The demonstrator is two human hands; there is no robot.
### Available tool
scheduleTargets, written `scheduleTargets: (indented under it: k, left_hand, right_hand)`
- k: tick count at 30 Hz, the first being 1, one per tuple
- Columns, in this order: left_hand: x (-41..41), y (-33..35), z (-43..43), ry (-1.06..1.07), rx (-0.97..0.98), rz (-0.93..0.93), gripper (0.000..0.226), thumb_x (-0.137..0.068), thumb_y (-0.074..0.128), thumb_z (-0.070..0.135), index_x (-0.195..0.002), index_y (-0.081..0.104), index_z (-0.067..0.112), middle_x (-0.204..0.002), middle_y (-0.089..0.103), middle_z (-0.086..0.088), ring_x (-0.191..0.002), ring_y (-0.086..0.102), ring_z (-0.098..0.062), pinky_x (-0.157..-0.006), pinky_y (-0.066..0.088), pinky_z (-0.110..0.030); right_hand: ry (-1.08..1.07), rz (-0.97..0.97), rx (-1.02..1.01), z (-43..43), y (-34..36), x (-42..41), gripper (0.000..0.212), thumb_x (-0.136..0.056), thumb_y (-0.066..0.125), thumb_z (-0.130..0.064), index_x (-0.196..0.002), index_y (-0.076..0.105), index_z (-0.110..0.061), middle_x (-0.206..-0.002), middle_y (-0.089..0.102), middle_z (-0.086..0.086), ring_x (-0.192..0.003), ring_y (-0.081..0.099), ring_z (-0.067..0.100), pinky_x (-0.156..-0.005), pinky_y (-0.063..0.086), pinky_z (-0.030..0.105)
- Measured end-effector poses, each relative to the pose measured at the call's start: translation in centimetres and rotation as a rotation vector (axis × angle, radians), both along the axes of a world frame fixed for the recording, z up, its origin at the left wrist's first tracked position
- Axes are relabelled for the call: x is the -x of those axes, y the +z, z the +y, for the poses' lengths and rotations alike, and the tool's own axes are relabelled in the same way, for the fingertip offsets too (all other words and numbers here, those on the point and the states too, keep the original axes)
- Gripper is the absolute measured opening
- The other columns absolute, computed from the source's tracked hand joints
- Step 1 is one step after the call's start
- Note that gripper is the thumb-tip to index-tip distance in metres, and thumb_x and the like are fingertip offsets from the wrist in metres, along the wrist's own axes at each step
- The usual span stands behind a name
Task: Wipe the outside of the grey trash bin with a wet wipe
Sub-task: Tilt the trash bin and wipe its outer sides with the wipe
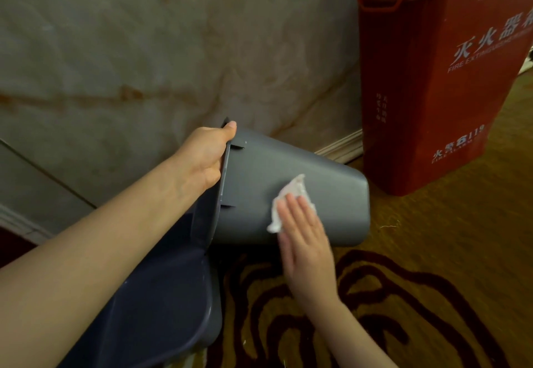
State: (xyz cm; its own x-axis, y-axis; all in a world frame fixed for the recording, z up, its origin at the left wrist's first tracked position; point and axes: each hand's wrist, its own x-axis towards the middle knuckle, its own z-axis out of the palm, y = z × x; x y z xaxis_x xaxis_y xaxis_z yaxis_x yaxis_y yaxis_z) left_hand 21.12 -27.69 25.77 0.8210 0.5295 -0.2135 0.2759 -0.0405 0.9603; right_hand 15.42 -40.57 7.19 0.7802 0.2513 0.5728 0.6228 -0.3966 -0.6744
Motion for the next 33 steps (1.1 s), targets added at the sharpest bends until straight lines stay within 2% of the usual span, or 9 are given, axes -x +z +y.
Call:
scheduleTargets:
  k: [6, 8, 11, 14, 18, 21, 25, 30, 33]
  left_hand:
    - [-0.1, -0.2, 0.2, 0.019, 0.024, -0.035, 0.02, -0.095, 0.046, 0.019, -0.095, 0.06, 0.004, -0.085, 0.063, -0.005, -0.074, 0.063, -0.016, -0.063, 0.053, -0.028]
    - [0.0, -0.2, 0.4, 0.038, 0.039, -0.035, 0.024, -0.095, 0.047, 0.019, -0.107, 0.059, 0.003, -0.088, 0.063, -0.005, -0.077, 0.063, -0.016, -0.065, 0.053, -0.029]
    - [0.5, -0.3, 0.7, -0.014, 0.042, -0.034, 0.021, -0.095, 0.047, 0.02, -0.091, 0.062, 0.006, -0.086, 0.066, -0.005, -0.075, 0.065, -0.015, -0.063, 0.057, -0.027]
    - [1.0, -0.5, 0.4, -0.09, 0.095, -0.037, 0.026, -0.095, 0.046, 0.022, -0.093, 0.064, 0.004, -0.087, 0.069, -0.007, -0.071, 0.07, -0.014, -0.06, 0.059, -0.024]
    - [1.0, -0.4, 0.0, -0.154, 0.166, -0.038, 0.029, -0.096, 0.042, 0.022, -0.099, 0.065, 0.004, -0.09, 0.071, -0.008, -0.068, 0.073, -0.01, -0.059, 0.058, -0.021]
    - [0.6, -0.1, -0.5, -0.124, 0.152, -0.035, 0.026, -0.095, 0.044, 0.02, -0.09, 0.064, 0.004, -0.078, 0.071, -0.005, -0.062, 0.072, -0.011, -0.056, 0.058, -0.024]
    - [-0.6, 0.3, -0.8, -0.05, 0.101, -0.026, 0.017, -0.095, 0.045, 0.018, -0.09, 0.058, 0.008, -0.086, 0.062, -0.003, -0.075, 0.062, -0.013, -0.064, 0.054, -0.025]
    - [-2.5, 0.3, -1.1, -0.032, 0.086, -0.03, 0.018, -0.097, 0.042, 0.018, -0.09, 0.057, 0.009, -0.085, 0.059, 0.0, -0.081, 0.06, -0.014, -0.088, 0.048, -0.03]
    - [-3.6, 0.2, -1.7, -0.029, 0.053, -0.015, 0.021, -0.096, 0.044, 0.02, -0.105, 0.058, 0.007, -0.083, 0.06, 0.0, -0.072, 0.06, -0.011, -0.079, 0.051, -0.032]
  right_hand:
    - [-0.007, 0.212, -0.143, -1.6, 1.4, -3.9, 0.041, -0.1, 0.031, -0.024, -0.141, 0.028, -0.026, -0.148, 0.023, -0.015, -0.143, 0.012, 0.005, -0.118, 0.016, 0.033]
    - [0.065, 0.194, -0.135, -1.0, 2.8, -4.6, 0.041, -0.1, 0.031, -0.023, -0.141, 0.03, -0.024, -0.147, 0.021, -0.016, -0.143, 0.01, 0.006, -0.118, 0.012, 0.029]
    - [0.172, 0.095, -0.093, 0.3, 5.5, -5.5, 0.041, -0.099, 0.033, -0.019, -0.14, 0.035, -0.016, -0.15, 0.028, -0.005, -0.143, 0.013, 0.014, -0.117, 0.007, 0.025]
    - [0.247, 0.011, -0.095, 1.8, 8.4, -6.5, 0.041, -0.097, 0.034, -0.016, -0.138, 0.039, -0.009, -0.148, 0.037, 0.005, -0.142, 0.021, 0.02, -0.115, 0.006, 0.023]
    - [0.291, -0.006, -0.133, 2.8, 9.9, -7.1, 0.039, -0.098, 0.036, -0.017, -0.137, 0.042, -0.014, -0.147, 0.039, 0.001, -0.141, 0.026, 0.019, -0.116, 0.014, 0.031]
    - [0.226, 0.018, -0.177, 2.2, 8.4, -7.3, 0.038, -0.098, 0.037, -0.017, -0.136, 0.045, -0.015, -0.145, 0.043, 0.002, -0.14, 0.029, 0.017, -0.116, 0.016, 0.029]
    - [-0.001, 0.195, -0.236, -1.9, 2.6, -8.4, 0.037, -0.099, 0.038, -0.013, -0.135, 0.045, -0.009, -0.146, 0.039, 0.007, -0.14, 0.026, 0.017, -0.116, 0.017, 0.03]
    - [-0.142, 0.413, -0.224, -5.9, -3.6, -7.8, 0.042, -0.102, 0.026, -0.03, -0.143, 0.03, -0.021, -0.152, 0.02, -0.01, -0.141, 0.01, 0.001, -0.118, 0.01, 0.03]
    - [-0.203, 0.497, -0.264, -5.9, -5.1, -6.5, 0.045, -0.101, 0.023, -0.032, -0.145, 0.022, -0.024, -0.157, 0.015, -0.006, -0.141, 0.005, 0.0, -0.117, 0.006, 0.027]
